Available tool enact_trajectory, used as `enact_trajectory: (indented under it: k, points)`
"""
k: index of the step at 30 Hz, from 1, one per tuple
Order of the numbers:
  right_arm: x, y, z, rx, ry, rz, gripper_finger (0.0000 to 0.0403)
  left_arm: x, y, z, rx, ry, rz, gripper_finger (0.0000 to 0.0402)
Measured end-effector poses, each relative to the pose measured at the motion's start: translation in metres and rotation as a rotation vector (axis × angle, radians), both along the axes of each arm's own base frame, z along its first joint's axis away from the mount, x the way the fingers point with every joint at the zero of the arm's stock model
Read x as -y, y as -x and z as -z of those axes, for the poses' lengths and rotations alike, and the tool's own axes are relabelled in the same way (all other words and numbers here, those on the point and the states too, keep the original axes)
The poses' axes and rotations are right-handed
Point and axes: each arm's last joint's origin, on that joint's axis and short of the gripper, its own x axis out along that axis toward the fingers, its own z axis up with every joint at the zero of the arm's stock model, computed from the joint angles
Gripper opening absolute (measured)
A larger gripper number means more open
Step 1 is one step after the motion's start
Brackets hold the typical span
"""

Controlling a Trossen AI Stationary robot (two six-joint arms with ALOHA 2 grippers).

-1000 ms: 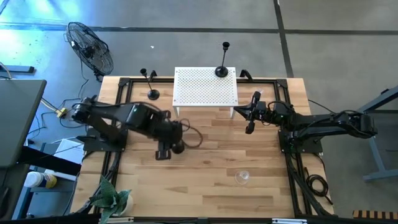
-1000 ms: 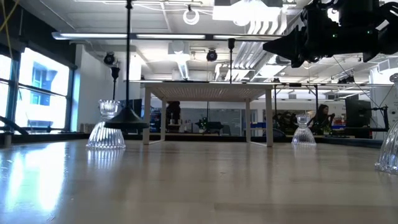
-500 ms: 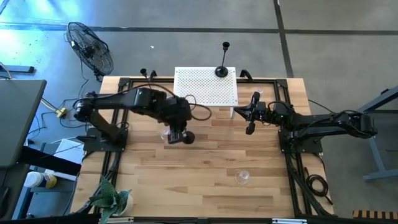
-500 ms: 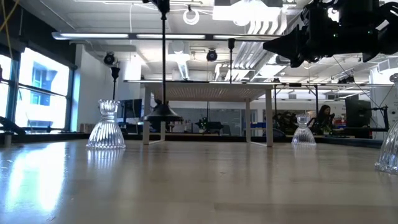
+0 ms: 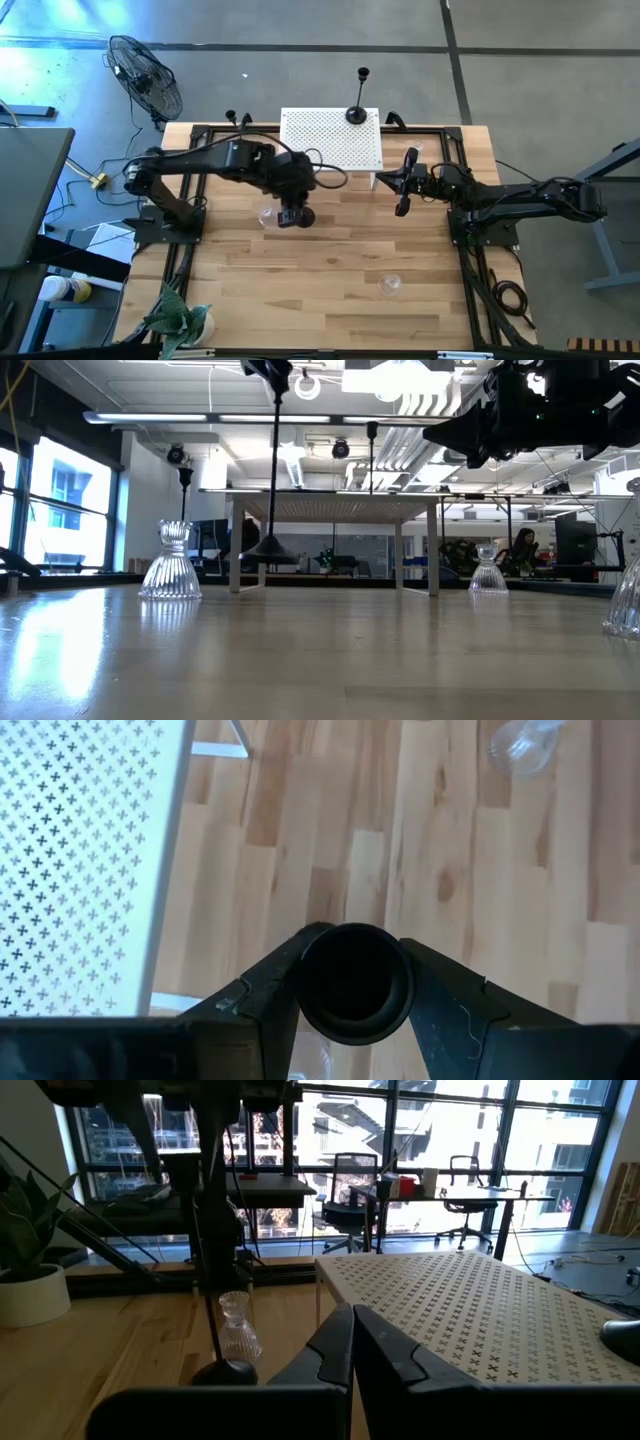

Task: Pick & Place candle stick holders
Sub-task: Put the bottom black candle holder on the shelf

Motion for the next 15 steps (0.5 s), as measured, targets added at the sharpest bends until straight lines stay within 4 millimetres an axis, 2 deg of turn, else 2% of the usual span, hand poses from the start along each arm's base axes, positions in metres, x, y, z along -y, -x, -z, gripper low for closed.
enact_trajectory:
  k: [7,15]
  points:
    - [0.000,0.000,0.000,-0.002,-0.001,-0.004,0.0002,-0.001,-0.014,0.015,-0.044,-0.009,0.019,0.0158]
    - [0.000,0.000,0.001,-0.007,-0.001,-0.015,0.0002,-0.003,-0.025,0.022,-0.043,-0.006,0.024,0.0158]
